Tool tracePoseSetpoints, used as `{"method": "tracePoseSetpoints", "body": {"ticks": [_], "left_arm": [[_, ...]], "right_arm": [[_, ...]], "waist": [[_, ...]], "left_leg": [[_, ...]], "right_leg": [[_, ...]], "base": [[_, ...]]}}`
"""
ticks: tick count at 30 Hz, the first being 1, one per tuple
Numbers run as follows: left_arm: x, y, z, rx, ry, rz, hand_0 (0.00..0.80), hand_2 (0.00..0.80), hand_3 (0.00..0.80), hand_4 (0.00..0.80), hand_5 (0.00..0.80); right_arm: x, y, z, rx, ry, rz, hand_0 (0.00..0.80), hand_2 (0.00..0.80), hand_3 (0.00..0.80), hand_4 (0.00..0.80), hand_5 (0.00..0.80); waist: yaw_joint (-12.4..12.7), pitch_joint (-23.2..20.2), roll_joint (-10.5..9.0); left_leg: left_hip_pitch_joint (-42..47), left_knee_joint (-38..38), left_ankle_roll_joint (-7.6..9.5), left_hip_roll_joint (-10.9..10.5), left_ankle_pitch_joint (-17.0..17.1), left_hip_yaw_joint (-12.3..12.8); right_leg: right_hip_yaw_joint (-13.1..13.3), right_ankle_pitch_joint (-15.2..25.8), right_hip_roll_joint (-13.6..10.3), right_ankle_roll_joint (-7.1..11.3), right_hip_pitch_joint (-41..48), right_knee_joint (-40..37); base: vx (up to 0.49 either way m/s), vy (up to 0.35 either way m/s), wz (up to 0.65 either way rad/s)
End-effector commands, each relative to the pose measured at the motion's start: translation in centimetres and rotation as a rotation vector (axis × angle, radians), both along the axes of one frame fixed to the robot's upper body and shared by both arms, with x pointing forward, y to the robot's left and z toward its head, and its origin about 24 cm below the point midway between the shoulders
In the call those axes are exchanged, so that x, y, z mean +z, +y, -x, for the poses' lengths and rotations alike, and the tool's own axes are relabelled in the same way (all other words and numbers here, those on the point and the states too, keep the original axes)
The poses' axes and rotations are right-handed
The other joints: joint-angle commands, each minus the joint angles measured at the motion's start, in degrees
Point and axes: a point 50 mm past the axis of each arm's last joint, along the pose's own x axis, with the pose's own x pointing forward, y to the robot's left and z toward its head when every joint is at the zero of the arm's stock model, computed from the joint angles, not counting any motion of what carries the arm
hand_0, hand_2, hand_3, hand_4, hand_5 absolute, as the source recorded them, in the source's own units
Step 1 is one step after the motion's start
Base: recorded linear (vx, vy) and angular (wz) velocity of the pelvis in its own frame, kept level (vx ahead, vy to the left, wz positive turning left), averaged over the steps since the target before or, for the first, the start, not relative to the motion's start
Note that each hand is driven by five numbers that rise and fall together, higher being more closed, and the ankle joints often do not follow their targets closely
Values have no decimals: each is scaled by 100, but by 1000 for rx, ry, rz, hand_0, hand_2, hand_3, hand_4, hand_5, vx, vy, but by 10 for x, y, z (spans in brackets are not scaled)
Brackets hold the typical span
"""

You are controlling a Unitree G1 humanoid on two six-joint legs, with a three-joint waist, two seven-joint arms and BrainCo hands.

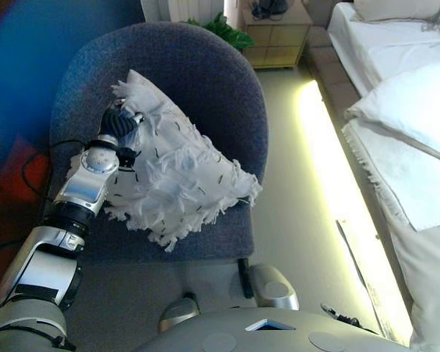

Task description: Pick up the cushion and take it to the sofa

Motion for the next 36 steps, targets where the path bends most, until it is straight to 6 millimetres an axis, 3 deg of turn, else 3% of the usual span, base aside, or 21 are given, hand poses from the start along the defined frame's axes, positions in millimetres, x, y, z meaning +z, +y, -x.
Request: {"method": "tracePoseSetpoints", "body": {"ticks": [1,2,3,9,17,25,35,36], "left_arm": [[93,17,-8,43,-418,84,800,800,800,800,800],[104,14,-9,27,-444,79,800,800,800,800,800],[111,10,-11,6,-465,78,800,800,800,800,800],[141,-5,-22,-55,-546,-85,800,800,800,800,800],[165,-10,-37,27,-555,-185,800,800,800,800,800],[193,-17,-48,106,-612,-262,800,800,800,800,800],[222,-21,-48,140,-642,-324,800,800,800,800,800],[222,-21,-48,142,-637,-322,0,0,0,0,0]], "right_arm": [[14,-33,-2,-2,-14,74,0,0,0,0,0],[17,-37,-8,-22,-43,77,0,0,0,0,0],[19,-40,-12,-46,-67,77,0,0,0,0,0],[29,-56,-35,-2,-124,105,0,0,0,0,0],[35,-63,-47,25,-158,132,0,0,0,0,0],[40,-65,-62,24,-211,131,0,0,0,0,0],[40,-65,-63,27,-229,123,0,0,0,0,0],[39,-64,-63,27,-230,120,0,0,0,0,0]], "waist": [[-18,78,290],[16,208,344],[23,288,343],[-100,442,680],[-378,781,825],[-557,1075,841],[-629,1221,804],[-625,1214,796]], "left_leg": [[-359,-470,165,-38,1224,-196],[-502,-726,98,11,1448,-67],[-648,-689,79,27,1427,135],[-565,-1367,96,-145,1020,195],[-628,-1547,128,-192,867,385],[-814,-1719,118,-128,985,588],[-929,-1479,104,-77,943,712],[-919,-1487,104,-69,944,721]], "right_leg": [[-50,699,-123,445,142,-852],[-104,675,-99,431,220,-960],[-179,656,-156,412,317,-1097],[-270,692,-283,450,-15,-1231],[-39,711,-326,521,-334,-1112],[32,717,-317,527,-570,-1116],[19,699,-373,513,-531,-1122],[-2,695,-377,517,-496,-1144]], "base": [[-83,116,-16],[-89,76,-5],[-67,56,-2],[-24,123,6],[22,35,-6],[-27,-11,-9],[10,-13,-10],[16,-46,0]]}}
